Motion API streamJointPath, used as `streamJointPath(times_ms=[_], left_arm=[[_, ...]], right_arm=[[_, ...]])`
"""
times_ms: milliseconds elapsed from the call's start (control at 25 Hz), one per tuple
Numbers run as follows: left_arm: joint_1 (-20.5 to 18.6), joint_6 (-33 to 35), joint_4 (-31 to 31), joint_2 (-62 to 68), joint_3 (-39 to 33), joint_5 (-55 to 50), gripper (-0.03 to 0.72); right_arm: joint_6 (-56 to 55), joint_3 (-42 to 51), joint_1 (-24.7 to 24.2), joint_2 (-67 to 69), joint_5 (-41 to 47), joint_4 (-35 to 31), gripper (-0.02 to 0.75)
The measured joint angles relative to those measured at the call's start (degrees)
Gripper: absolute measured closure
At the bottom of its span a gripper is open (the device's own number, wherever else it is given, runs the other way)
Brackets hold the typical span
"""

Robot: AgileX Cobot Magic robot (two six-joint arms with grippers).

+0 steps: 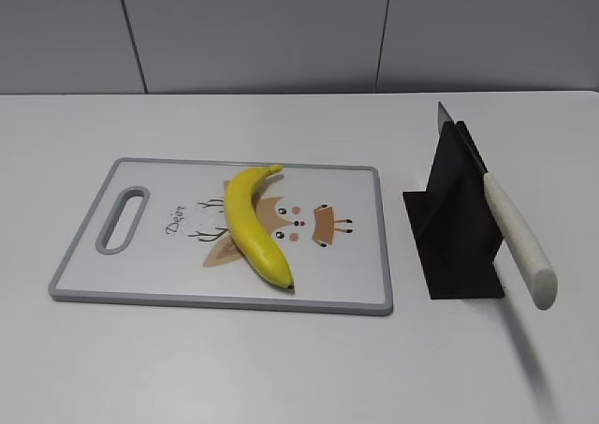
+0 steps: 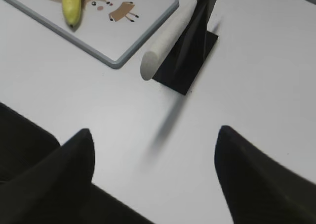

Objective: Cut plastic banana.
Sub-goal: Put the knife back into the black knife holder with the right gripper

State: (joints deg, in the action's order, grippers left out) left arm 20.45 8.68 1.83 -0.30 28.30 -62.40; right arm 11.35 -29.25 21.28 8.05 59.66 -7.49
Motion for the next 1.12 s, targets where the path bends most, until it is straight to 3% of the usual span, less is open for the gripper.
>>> streamJointPath(times_ms=[280,760,960,1120], left_arm=[[0.0,0.0,-0.3,0.0,0.0,0.1,0.104],[0.0,0.0,-0.6,0.0,0.0,0.1,0.115],[-1.7,0.0,-0.6,0.0,0.0,0.2,0.120],[-7.5,0.0,-0.6,0.0,0.0,0.2,0.133]], right_arm=[[-0.3,0.0,0.0,-7.9,0.0,0.2,0.150],[-1.1,0.1,-0.7,-8.4,0.0,0.7,0.150],[-1.1,0.1,-7.9,-8.4,0.0,0.7,0.150],[-1.1,0.1,-14.3,-8.4,0.0,0.6,0.150]])
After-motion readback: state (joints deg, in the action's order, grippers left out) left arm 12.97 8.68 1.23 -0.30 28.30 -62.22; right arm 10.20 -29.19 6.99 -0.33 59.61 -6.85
